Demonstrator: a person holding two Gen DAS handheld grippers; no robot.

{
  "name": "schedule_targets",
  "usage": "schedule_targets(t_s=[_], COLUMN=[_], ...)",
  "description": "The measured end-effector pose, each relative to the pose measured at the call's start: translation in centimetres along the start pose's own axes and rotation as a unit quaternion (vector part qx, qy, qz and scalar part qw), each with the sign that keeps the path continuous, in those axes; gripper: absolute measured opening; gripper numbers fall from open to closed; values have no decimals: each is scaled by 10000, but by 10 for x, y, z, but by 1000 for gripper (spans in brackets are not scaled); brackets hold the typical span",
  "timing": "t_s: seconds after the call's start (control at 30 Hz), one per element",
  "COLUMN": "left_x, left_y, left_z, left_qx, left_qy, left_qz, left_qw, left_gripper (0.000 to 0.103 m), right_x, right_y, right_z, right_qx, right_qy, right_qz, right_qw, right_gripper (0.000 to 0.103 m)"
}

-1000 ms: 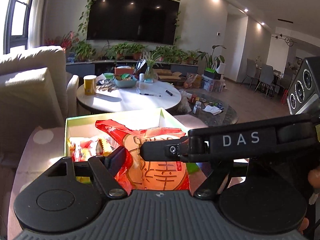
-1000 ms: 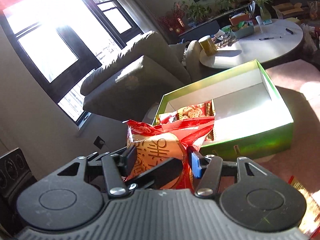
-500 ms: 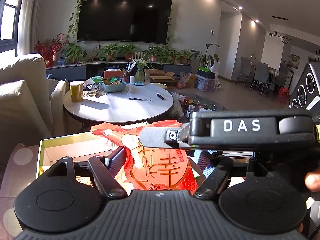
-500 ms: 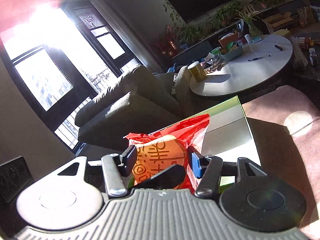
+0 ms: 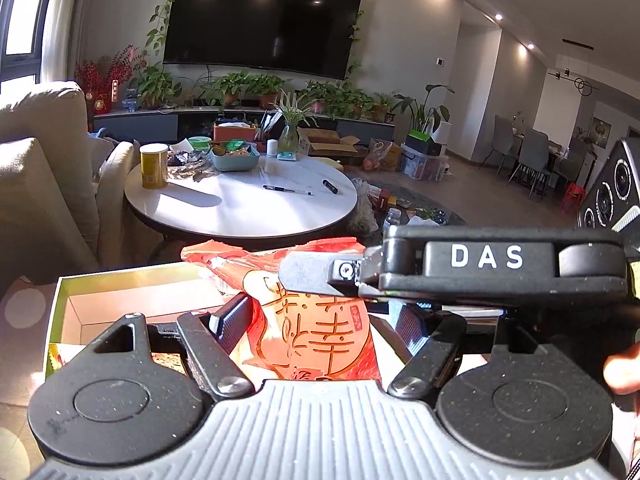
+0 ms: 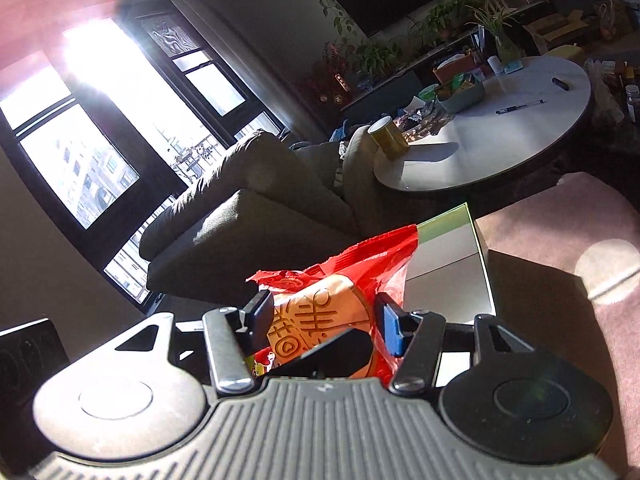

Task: Organize snacks
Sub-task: 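Lower the bread bag into the box beside the cookie bag, release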

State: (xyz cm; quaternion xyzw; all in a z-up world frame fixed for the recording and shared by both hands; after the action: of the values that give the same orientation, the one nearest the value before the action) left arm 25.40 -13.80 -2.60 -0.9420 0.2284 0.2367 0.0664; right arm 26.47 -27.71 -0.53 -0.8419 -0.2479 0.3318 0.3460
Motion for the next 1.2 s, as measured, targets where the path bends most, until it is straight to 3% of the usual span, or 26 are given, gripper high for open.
schedule_targets(t_s=[0.37,0.8,1.2], left_x=[28,4,-38], left_y=[-4,6,4], left_z=[32,27,51], left_qx=[-209,163,163], left_qy=[-538,-376,-434], left_qz=[268,123,-79], left_qw=[9980,9991,9989], left_gripper=[72,74,79], right_x=[17,0,-24], right_y=[33,22,12], right_z=[9,12,35], right_qx=[4,-155,-435], right_qy=[-15,-5,-176], right_qz=[751,571,477], right_qw=[9972,9982,9978], right_gripper=[53,53,53])
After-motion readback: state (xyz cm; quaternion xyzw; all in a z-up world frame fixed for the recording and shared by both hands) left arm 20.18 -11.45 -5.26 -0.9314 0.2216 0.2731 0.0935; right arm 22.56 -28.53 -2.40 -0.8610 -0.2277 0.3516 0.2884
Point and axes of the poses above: each gripper's, at about its wrist camera, not at the fingertips, and x roughly the way its jaws point, y to its right, z to its underside, the point moved 4 cm from there along x, roughly the way its jaws point, and after that the axes turned 12 degrees about x, right-handed, at the moved point
